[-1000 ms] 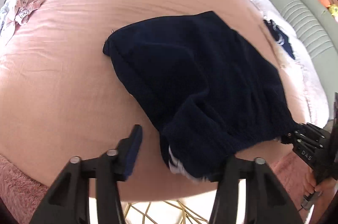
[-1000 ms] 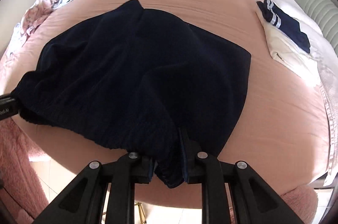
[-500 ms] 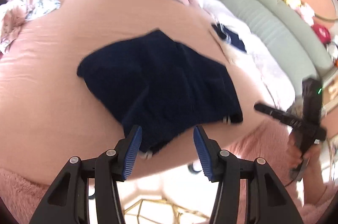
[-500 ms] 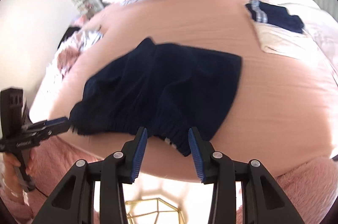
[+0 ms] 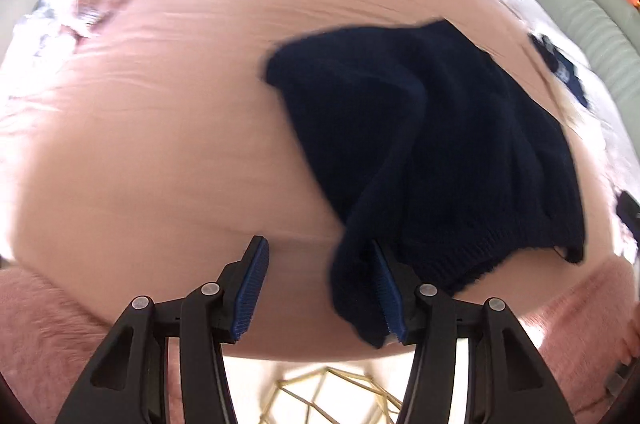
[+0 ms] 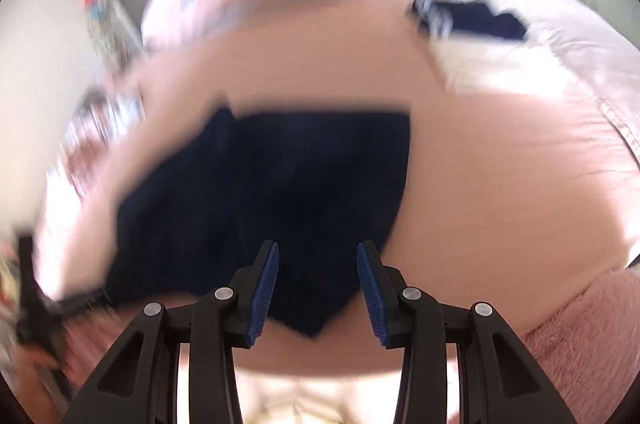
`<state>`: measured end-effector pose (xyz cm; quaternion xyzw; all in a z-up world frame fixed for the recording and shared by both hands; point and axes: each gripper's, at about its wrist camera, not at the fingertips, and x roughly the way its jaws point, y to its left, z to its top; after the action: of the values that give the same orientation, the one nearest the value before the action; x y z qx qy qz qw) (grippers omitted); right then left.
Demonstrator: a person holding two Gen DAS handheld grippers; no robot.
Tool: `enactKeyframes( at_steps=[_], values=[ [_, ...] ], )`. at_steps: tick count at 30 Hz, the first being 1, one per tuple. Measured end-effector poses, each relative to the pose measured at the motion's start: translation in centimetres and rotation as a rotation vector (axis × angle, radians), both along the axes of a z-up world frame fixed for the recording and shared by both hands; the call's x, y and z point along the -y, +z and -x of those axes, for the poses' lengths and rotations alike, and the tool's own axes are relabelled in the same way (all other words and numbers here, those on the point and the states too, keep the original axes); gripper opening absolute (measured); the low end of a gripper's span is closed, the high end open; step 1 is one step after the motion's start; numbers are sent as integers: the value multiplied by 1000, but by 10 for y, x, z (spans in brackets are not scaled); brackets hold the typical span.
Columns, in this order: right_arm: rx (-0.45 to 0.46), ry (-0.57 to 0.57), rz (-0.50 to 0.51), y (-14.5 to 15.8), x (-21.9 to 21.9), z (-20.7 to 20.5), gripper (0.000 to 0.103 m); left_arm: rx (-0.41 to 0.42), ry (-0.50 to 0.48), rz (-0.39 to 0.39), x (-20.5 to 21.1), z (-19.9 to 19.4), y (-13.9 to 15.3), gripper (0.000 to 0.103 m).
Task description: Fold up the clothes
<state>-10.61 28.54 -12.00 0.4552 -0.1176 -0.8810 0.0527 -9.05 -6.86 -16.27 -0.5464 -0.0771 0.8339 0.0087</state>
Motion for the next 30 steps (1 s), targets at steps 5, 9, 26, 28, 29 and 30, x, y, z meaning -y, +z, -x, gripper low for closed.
enactKeyframes(
  at_steps=[5, 9, 26, 28, 29, 30],
  values=[
    [116, 72, -89, -16, 10, 9, 40, -67, 14, -154, 10, -9, 19, 49],
    [236, 141, -179, -52, 22, 13, 41, -9, -4, -126, -2, -9, 10, 49],
    [315, 83, 15, -41, -18, -16, 47, 59, 20, -307, -10, -32, 18, 47],
    [301, 69, 52, -41, -19, -14, 45, 56, 18, -316, -10, -34, 19, 38],
    [293, 71, 69, -40, -19, -14, 41, 53, 11, -320, -8, -35, 19, 29],
    [289, 84, 107, -37, -19, -13, 22, 50, 4, -323, -7, -35, 19, 25]
  ],
)
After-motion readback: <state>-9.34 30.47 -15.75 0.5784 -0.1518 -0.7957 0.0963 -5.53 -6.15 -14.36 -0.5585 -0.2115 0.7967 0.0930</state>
